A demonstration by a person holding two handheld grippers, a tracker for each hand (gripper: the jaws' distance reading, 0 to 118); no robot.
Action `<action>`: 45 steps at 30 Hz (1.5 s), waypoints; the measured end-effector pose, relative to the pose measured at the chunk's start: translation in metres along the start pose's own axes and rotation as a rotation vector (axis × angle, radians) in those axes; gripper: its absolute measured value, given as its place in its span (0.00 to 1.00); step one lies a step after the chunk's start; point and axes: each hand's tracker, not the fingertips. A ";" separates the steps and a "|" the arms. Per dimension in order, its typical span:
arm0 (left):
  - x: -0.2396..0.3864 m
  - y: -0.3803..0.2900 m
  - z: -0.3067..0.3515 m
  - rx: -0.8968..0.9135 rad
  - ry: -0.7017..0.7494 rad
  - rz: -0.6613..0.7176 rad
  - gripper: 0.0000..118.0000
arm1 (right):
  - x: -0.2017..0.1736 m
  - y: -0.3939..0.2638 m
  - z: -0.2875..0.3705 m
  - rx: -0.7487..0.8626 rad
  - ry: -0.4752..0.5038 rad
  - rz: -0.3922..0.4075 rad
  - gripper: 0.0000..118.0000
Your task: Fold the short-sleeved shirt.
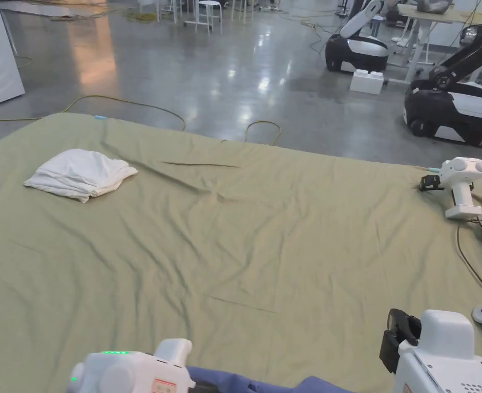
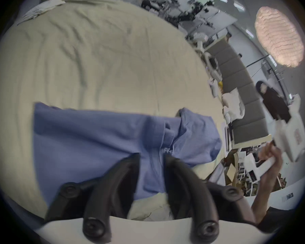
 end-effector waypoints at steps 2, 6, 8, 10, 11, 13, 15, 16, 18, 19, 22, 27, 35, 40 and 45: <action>-0.028 0.005 0.026 0.068 0.017 0.021 0.53 | -0.002 0.003 0.001 0.024 0.006 0.002 0.00; -0.063 0.009 0.069 0.150 0.092 0.087 0.53 | -0.004 0.007 0.004 0.075 0.009 -0.003 0.00; -0.090 0.007 0.077 0.152 0.075 0.128 0.53 | -0.004 0.010 0.006 0.116 0.007 -0.011 0.00; -0.111 0.003 0.074 0.140 0.048 0.149 0.53 | -0.005 0.013 0.009 0.147 -0.003 -0.019 0.00; -0.120 0.000 0.071 0.127 0.031 0.156 0.53 | -0.005 0.015 0.011 0.158 -0.004 -0.026 0.00; -0.138 -0.004 0.058 0.093 -0.027 0.183 0.53 | -0.005 0.018 0.013 0.180 -0.004 -0.037 0.00; -0.151 -0.008 0.042 0.057 -0.064 0.222 0.53 | -0.005 0.021 0.014 0.191 -0.014 -0.036 0.00; -0.158 -0.011 0.032 0.023 -0.093 0.246 0.53 | -0.006 0.022 0.015 0.199 -0.017 -0.039 0.00; -0.146 -0.019 0.029 0.070 -0.171 0.269 0.53 | -0.006 0.025 0.017 0.209 -0.019 -0.044 0.00; -0.147 -0.020 0.031 0.103 -0.218 0.283 0.53 | -0.006 0.026 0.018 0.212 -0.023 -0.044 0.00; -0.174 -0.019 0.014 0.071 -0.341 0.310 0.51 | -0.006 0.027 0.018 0.214 -0.022 -0.049 0.00; -0.166 -0.025 -0.005 0.025 -0.331 0.331 0.14 | -0.006 0.027 0.021 0.216 -0.029 -0.050 0.00; -0.169 -0.029 0.019 0.126 -0.370 0.358 0.12 | -0.003 0.028 0.020 0.196 -0.045 -0.034 0.00; -0.140 -0.016 0.057 0.190 -0.324 0.287 0.11 | -0.002 0.027 0.019 0.190 -0.044 -0.030 0.00; -0.124 0.007 0.109 0.257 -0.218 0.207 0.11 | -0.002 0.025 0.016 0.184 -0.036 -0.028 0.00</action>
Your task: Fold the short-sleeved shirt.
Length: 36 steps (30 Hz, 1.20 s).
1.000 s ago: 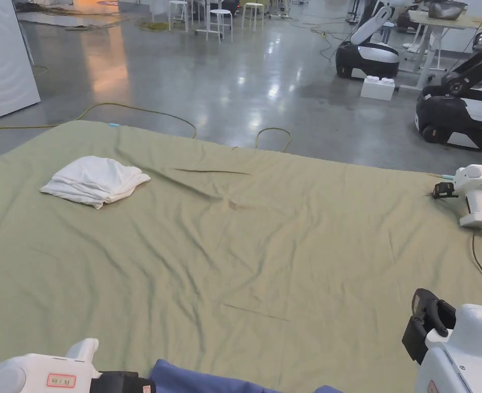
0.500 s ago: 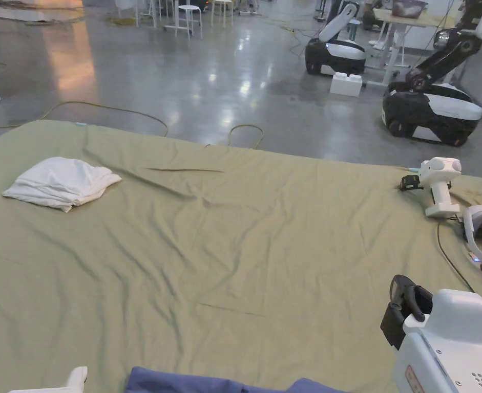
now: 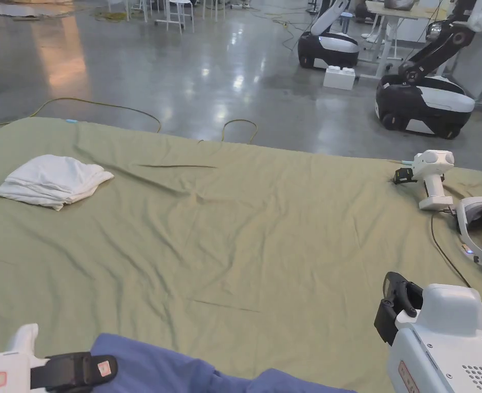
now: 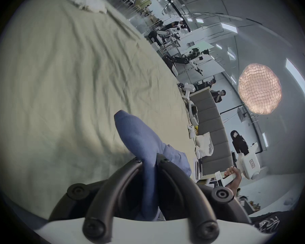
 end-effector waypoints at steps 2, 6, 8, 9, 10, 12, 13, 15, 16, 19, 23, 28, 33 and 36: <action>0.015 0.012 0.020 0.026 0.081 -0.052 0.11 | 0.000 -0.001 -0.001 -0.003 0.003 -0.006 0.00; 0.040 0.029 0.045 0.041 0.255 -0.137 0.11 | -0.001 -0.004 -0.003 -0.008 0.013 -0.011 0.00; 0.066 0.026 0.042 0.031 0.321 -0.191 0.11 | -0.002 -0.005 -0.004 -0.010 0.019 -0.014 0.00; 0.076 0.023 0.038 0.024 0.360 -0.212 0.11 | -0.002 -0.006 -0.005 -0.010 0.020 -0.015 0.00; 0.085 0.020 0.033 0.014 0.381 -0.229 0.11 | -0.002 -0.006 -0.005 -0.012 0.021 -0.018 0.00; 0.095 0.016 0.021 -0.011 0.390 -0.283 0.11 | -0.002 -0.007 -0.005 -0.015 0.023 -0.024 0.00; 0.103 0.012 0.015 -0.017 0.377 -0.282 0.11 | -0.001 -0.008 -0.005 -0.015 0.022 -0.027 0.00; 0.119 0.004 -0.002 -0.049 0.384 -0.306 0.11 | 0.000 -0.009 -0.005 -0.017 0.021 -0.030 0.00; 0.133 -0.002 -0.009 -0.066 0.378 -0.333 0.11 | 0.001 -0.010 -0.004 -0.018 0.018 -0.031 0.00; 0.159 -0.015 -0.030 -0.087 0.343 -0.365 0.11 | 0.005 -0.013 -0.004 -0.027 0.012 -0.037 0.00; 0.178 -0.028 -0.058 -0.124 0.286 -0.424 0.11 | 0.011 -0.017 -0.002 -0.038 -0.001 -0.043 0.00; 0.193 -0.053 -0.110 -0.212 0.267 -0.489 0.11 | 0.016 -0.017 0.001 -0.046 -0.015 -0.061 0.00; 0.188 -0.077 -0.175 -0.318 0.290 -0.502 0.11 | 0.020 -0.018 0.002 -0.054 -0.023 -0.060 0.00; 0.188 -0.090 -0.206 -0.362 0.336 -0.511 0.11 | 0.022 -0.018 0.003 -0.059 -0.025 -0.060 0.00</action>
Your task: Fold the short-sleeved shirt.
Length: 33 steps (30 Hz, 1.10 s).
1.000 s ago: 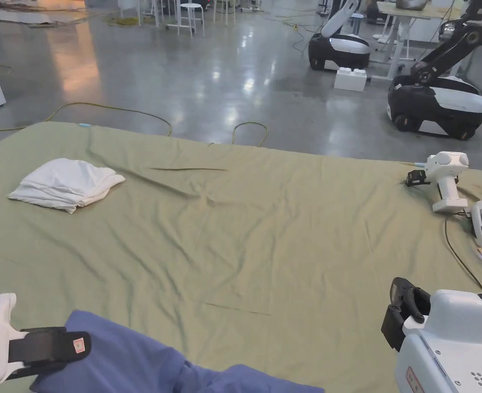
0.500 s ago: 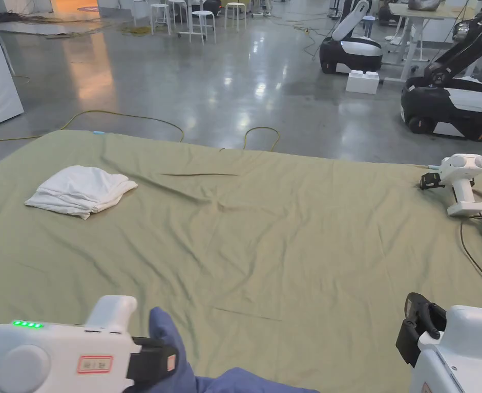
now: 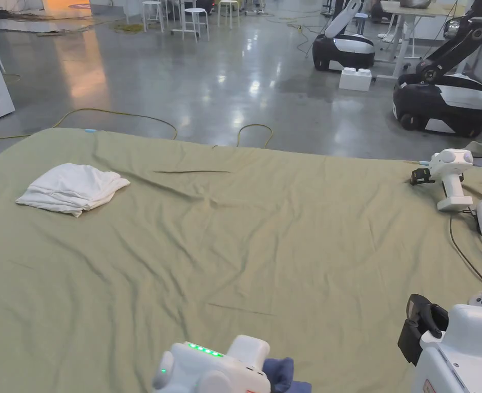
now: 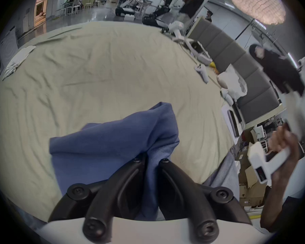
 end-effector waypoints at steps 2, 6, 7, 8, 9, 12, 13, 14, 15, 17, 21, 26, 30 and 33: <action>0.003 0.001 -0.016 -0.015 0.030 0.012 0.11 | 0.001 -0.001 0.000 -0.005 -0.001 -0.001 0.00; -0.006 0.003 -0.027 -0.029 -0.013 0.091 0.29 | 0.002 -0.003 0.000 -0.013 -0.002 -0.002 0.00; -0.009 0.003 -0.023 -0.028 -0.043 0.116 0.34 | 0.002 -0.003 0.001 -0.016 -0.002 -0.002 0.00; -0.011 0.005 -0.016 -0.020 -0.072 0.132 0.38 | 0.002 -0.003 0.001 -0.018 -0.001 0.000 0.00; -0.014 0.005 -0.009 -0.005 -0.088 0.139 0.39 | 0.002 -0.004 0.001 -0.019 -0.001 0.002 0.00; -0.025 0.006 0.019 0.045 -0.128 0.180 0.39 | 0.003 -0.005 0.000 -0.023 -0.001 0.005 0.00; -0.031 0.006 0.028 0.063 -0.152 0.207 0.39 | 0.004 -0.005 0.000 -0.026 0.001 0.004 0.00; -0.037 0.005 0.035 0.079 -0.172 0.229 0.38 | 0.004 -0.005 0.000 -0.029 0.001 0.004 0.00; -0.041 0.004 0.040 0.094 -0.187 0.243 0.36 | 0.004 -0.005 -0.001 -0.031 0.000 0.003 0.00; -0.048 0.003 0.038 0.097 -0.181 0.227 0.24 | 0.003 -0.006 -0.001 -0.034 0.001 0.001 0.00; -0.040 -0.004 0.004 0.011 -0.114 0.169 0.19 | 0.000 -0.007 -0.002 -0.038 0.007 0.004 0.00; -0.016 -0.023 -0.048 -0.081 -0.153 0.138 0.16 | -0.003 -0.010 -0.004 -0.048 0.011 0.011 0.00; -0.015 -0.033 -0.059 -0.031 -0.128 0.141 0.15 | -0.004 -0.010 -0.004 -0.052 0.011 0.019 0.00; -0.024 -0.032 -0.047 -0.008 -0.166 0.168 0.15 | -0.004 -0.008 -0.003 -0.044 0.011 0.028 0.00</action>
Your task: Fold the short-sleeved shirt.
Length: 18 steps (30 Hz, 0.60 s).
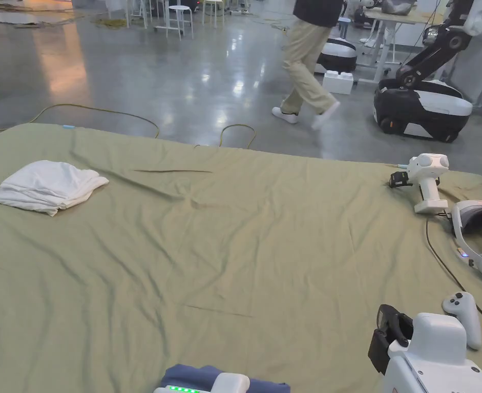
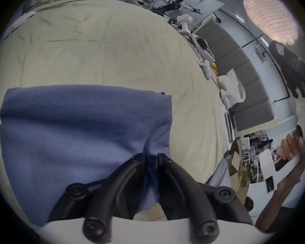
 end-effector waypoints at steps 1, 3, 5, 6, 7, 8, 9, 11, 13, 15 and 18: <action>-0.002 0.001 0.007 0.007 -0.006 0.001 0.15 | -0.001 0.001 0.000 0.005 -0.003 0.001 0.00; -0.005 0.007 0.028 0.080 0.007 -0.012 0.15 | -0.002 0.003 0.001 0.023 -0.007 -0.002 0.00; -0.008 0.015 0.054 0.176 0.043 -0.038 0.15 | -0.005 0.008 0.000 0.046 -0.016 -0.003 0.00; -0.008 0.020 0.067 0.231 0.070 -0.058 0.15 | -0.007 0.010 0.000 0.057 -0.018 -0.001 0.00; -0.008 0.024 0.082 0.301 0.106 -0.085 0.15 | -0.009 0.012 -0.001 0.069 -0.019 0.000 0.00; -0.008 0.028 0.096 0.369 0.147 -0.117 0.15 | -0.013 0.015 -0.002 0.079 -0.020 0.003 0.00; -0.006 0.031 0.108 0.433 0.185 -0.143 0.15 | -0.016 0.018 -0.003 0.088 -0.018 0.008 0.00; -0.004 0.036 0.132 0.606 0.281 -0.201 0.15 | -0.022 0.023 -0.006 0.120 -0.020 0.024 0.00; -0.001 0.039 0.153 0.749 0.355 -0.236 0.15 | -0.030 0.029 -0.008 0.149 -0.028 0.036 0.00; -0.001 0.043 0.169 0.875 0.434 -0.251 0.15 | -0.036 0.035 -0.010 0.176 -0.036 0.041 0.00; 0.001 0.045 0.188 1.026 0.551 -0.259 0.15 | -0.043 0.044 -0.009 0.226 -0.069 0.045 0.00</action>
